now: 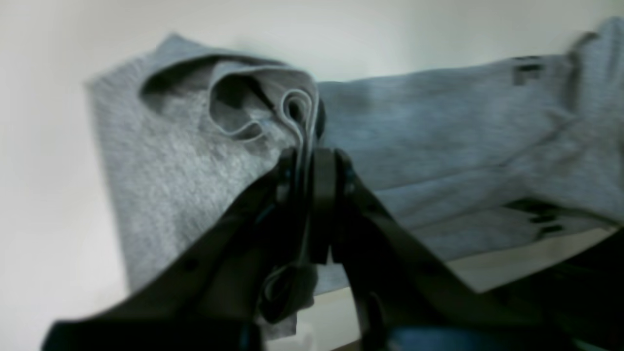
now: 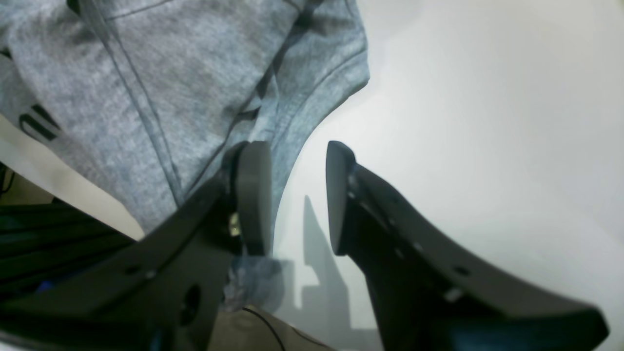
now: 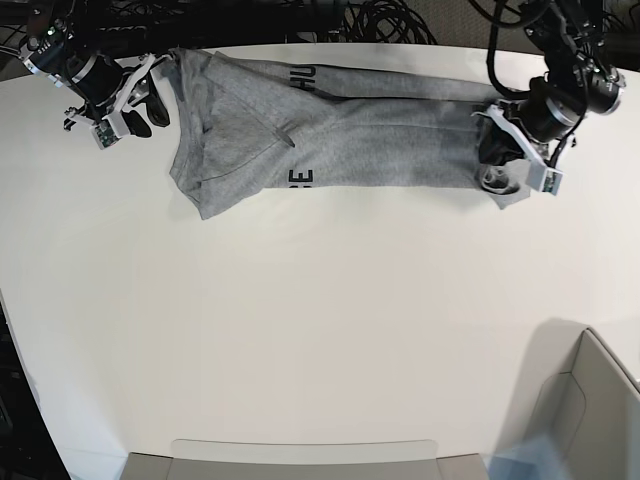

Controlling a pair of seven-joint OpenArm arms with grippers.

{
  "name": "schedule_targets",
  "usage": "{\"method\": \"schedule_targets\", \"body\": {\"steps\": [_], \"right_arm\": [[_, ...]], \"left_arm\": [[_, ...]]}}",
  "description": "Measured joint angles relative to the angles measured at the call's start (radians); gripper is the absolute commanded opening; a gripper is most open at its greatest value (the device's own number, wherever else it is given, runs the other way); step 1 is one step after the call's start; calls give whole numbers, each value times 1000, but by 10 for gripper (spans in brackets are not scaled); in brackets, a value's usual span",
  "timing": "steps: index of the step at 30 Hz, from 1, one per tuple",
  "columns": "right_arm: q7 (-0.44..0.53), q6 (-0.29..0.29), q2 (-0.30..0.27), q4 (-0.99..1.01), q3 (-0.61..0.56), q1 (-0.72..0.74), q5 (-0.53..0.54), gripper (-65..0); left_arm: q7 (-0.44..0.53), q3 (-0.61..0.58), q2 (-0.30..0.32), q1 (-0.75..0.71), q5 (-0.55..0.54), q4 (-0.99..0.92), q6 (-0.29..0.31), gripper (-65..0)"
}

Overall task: Fold the T-shirt properly
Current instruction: 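Grasp the strip end with the left gripper and fold it toward the right gripper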

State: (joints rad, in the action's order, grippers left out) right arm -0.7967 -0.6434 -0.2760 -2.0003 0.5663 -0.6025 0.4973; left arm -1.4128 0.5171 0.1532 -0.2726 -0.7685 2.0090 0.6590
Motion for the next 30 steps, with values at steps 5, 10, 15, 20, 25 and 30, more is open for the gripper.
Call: {"method": "schedule_targets", "body": {"steps": [5, 10, 15, 20, 25, 30], "right_arm": [[0, 0, 0, 0, 0, -1, 0, -458], [0, 0, 0, 0, 0, -1, 0, -458], [0, 0, 0, 0, 0, -1, 0, -458], [0, 0, 0, 0, 0, -1, 0, -458], [0, 0, 0, 0, 0, -1, 0, -458], [0, 0, 0, 0, 0, -1, 0, -458]], "left_arm": [[2, -74, -46, 1, 7, 0, -6, -650], [2, -161, -91, -2, 9, 0, -7, -650], [2, -198, -108, -5, 10, 0, -73, -650], [33, -272, -101, -46, 10, 0, -102, -650], [34, -314, -101, -56, 13, -5, -144, -650], [79, -314, -106, -54, 13, -5, -144, -650]]}}
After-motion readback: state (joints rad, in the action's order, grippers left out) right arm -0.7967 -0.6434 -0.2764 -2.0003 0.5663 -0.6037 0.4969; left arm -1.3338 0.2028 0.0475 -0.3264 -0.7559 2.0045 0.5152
